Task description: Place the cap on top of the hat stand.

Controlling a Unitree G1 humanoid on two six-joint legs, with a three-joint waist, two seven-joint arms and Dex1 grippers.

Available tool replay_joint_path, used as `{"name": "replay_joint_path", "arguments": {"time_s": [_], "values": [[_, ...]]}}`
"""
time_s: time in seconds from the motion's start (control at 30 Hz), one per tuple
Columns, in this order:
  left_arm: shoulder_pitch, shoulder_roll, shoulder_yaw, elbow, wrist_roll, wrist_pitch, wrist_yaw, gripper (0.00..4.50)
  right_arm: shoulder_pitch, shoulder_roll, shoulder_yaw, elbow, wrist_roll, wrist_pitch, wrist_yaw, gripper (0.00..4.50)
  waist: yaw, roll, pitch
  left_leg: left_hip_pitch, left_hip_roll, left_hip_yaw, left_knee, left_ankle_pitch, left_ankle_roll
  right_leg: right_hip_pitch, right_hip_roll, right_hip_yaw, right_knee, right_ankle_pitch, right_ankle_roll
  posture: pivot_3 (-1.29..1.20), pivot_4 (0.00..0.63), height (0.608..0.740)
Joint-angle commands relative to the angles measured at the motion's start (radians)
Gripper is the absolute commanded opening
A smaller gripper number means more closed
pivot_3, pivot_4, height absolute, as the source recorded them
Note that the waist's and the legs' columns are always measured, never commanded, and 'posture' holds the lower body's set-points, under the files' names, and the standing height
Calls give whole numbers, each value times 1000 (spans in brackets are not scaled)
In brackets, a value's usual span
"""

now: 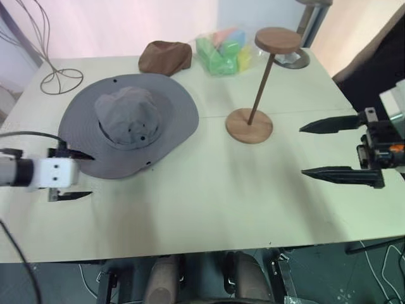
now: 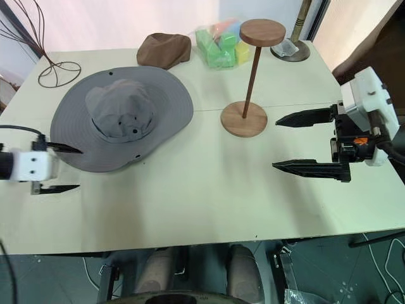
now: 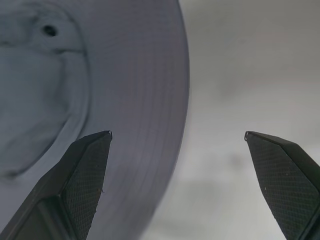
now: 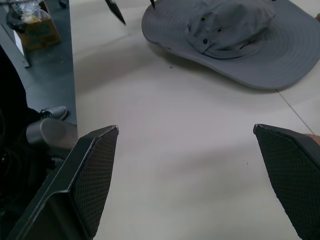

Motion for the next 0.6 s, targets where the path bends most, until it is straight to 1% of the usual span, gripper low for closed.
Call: {"name": "replay_joint_path", "arguments": {"time_s": [0.03,0.13,0.23,0.37,0.5,0.6], "values": [[-39,-28,-21,38,58,-66,102,4500,-5,-28,-50,-22,18,3,-21,4429,1,-1,0,0,0,0,0,0,0,0,0,0,0,0,0,0,150,740],[-33,-47,-43,65,81,-116,152,4500,-19,-43,-55,-5,16,4,-29,4429,1,-1,0,0,0,0,1,0,0,0,0,0,1,0,0,0,150,740],[-76,-93,-60,126,151,-175,286,4500,-47,-49,-45,16,25,5,-45,4429,2,-1,0,1,0,0,1,0,0,0,0,0,1,0,0,0,150,740],[-160,-167,-94,217,259,-205,474,4500,-61,-51,-31,19,34,7,-48,4429,5,-2,0,0,0,0,2,0,0,1,0,1,1,0,0,0,150,740],[-197,-197,-136,269,301,-210,544,4500,-69,-56,-27,19,46,10,-51,4429,2,-3,-1,1,0,0,2,0,0,1,0,1,2,1,0,0,150,740],[-210,-215,-150,288,271,-214,537,3644,-77,-60,-27,23,50,16,-57,4500,2,-3,-1,1,0,0,2,0,0,1,0,1,2,1,0,0,150,740]]}}
